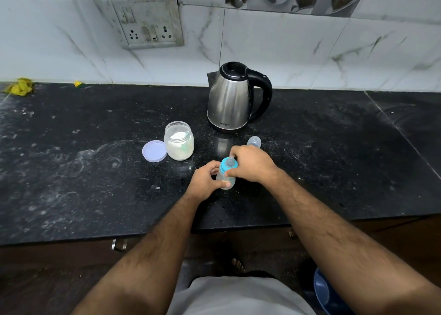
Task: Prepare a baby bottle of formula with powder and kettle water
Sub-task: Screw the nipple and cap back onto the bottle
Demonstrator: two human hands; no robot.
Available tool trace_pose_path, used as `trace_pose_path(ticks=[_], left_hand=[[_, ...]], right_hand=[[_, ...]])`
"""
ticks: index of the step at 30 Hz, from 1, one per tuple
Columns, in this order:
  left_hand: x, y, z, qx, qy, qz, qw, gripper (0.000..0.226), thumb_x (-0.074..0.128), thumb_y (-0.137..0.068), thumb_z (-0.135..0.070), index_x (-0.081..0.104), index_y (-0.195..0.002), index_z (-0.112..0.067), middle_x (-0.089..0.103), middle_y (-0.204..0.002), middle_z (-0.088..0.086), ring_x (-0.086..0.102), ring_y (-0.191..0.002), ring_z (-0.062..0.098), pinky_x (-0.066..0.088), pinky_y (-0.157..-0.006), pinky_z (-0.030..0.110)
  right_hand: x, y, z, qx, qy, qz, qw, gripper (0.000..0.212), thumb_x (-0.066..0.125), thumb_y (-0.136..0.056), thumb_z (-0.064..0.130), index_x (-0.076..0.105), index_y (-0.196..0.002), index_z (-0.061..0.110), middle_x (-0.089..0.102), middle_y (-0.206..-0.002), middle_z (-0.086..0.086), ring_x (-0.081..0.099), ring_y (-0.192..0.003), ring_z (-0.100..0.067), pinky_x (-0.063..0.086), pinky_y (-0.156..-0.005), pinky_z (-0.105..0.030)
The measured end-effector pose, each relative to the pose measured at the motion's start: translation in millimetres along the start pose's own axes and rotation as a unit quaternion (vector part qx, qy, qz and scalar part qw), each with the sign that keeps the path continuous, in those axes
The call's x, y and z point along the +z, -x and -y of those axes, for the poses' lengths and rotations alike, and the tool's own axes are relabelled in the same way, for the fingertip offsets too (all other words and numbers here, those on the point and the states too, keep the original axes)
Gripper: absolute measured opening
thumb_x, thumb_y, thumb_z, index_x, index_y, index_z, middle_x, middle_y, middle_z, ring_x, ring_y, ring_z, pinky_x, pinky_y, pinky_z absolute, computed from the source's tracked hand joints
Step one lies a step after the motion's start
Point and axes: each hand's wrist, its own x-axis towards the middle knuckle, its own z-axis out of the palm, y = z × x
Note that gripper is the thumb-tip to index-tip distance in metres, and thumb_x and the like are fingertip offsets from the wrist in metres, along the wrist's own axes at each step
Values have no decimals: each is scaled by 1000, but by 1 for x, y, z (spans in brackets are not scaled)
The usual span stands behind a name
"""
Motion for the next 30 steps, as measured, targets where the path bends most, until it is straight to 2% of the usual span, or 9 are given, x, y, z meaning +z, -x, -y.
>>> trace_pose_path(ticks=[5, 10, 14, 16, 19, 22, 25, 28, 30], left_hand=[[-1, 2, -3, -2, 5, 8, 1000, 47, 87, -65, -5, 65, -101, -27, 73, -101, -6, 66, -102, 10, 49, -93, 23], [-1, -1, -1, 4, -2, 2, 1000, 50, 89, -64, -7, 65, -105, -24, 72, -110, -3, 65, -110, 11, 46, -100, 25], [-1, -1, -1, 4, -5, 3, 1000, 50, 89, -64, -7, 66, -105, -24, 73, -110, -3, 65, -110, 12, 47, -101, 27], [-1, 0, -1, 1, -8, 2, 1000, 50, 88, -64, -6, 66, -106, -22, 73, -109, -3, 65, -110, 12, 48, -102, 29], [-1, 0, -2, 0, -12, 5, 1000, 50, 88, -64, -6, 67, -106, -20, 74, -107, -2, 66, -108, 12, 49, -102, 33], [-3, -1, -2, -3, -14, 11, 1000, 50, 89, -63, -9, 67, -106, -20, 74, -106, -2, 67, -107, 14, 49, -102, 35], [-3, -1, -2, -2, -21, 12, 1000, 52, 89, -62, -10, 66, -107, -23, 73, -109, -4, 65, -110, 12, 48, -104, 33], [-2, 0, -3, -1, -21, 8, 1000, 50, 88, -64, -8, 65, -107, -23, 72, -110, -4, 65, -109, 10, 48, -102, 31], [-2, 1, -3, 2, -22, 3, 1000, 50, 88, -65, -9, 65, -105, -27, 72, -109, -6, 65, -109, 10, 48, -101, 29]], right_hand=[[3, 3, 3, 27, 42, -27, 998, 57, 65, -72, 70, 54, -97, 21, 62, -86, 5, 56, -77, -13, 42, -61, -30], [-10, 2, -2, -52, 5, 59, 997, 63, 75, -78, 42, 49, -133, 28, 55, -117, 4, 52, -102, -12, 37, -74, -29], [-6, -1, -2, -44, 12, 23, 999, 38, 74, -79, 42, 59, -110, 26, 60, -104, 7, 56, -96, -13, 36, -66, -27], [-1, 1, 1, -22, 26, -8, 999, 37, 71, -77, 50, 54, -96, 23, 61, -90, 7, 56, -84, -13, 33, -57, -27], [7, 0, 6, -4, 53, -37, 998, 41, 66, -78, 54, 46, -93, 21, 61, -86, 4, 55, -79, -15, 33, -56, -29], [7, -4, 1, -24, 23, 4, 999, 48, 69, -76, 55, 50, -105, 22, 63, -94, 5, 57, -84, -15, 35, -57, -29], [0, -4, -9, -54, -32, 60, 996, 67, 75, -73, 48, 50, -132, 29, 64, -112, 10, 58, -99, -12, 45, -72, -31], [3, -4, -13, -63, -78, 51, 994, 41, 74, -77, 41, 61, -114, 31, 64, -99, 13, 56, -87, -7, 45, -69, -30], [7, -2, -13, -61, -81, 24, 995, 34, 73, -79, 44, 62, -107, 30, 63, -93, 14, 56, -83, -7, 41, -66, -29]])
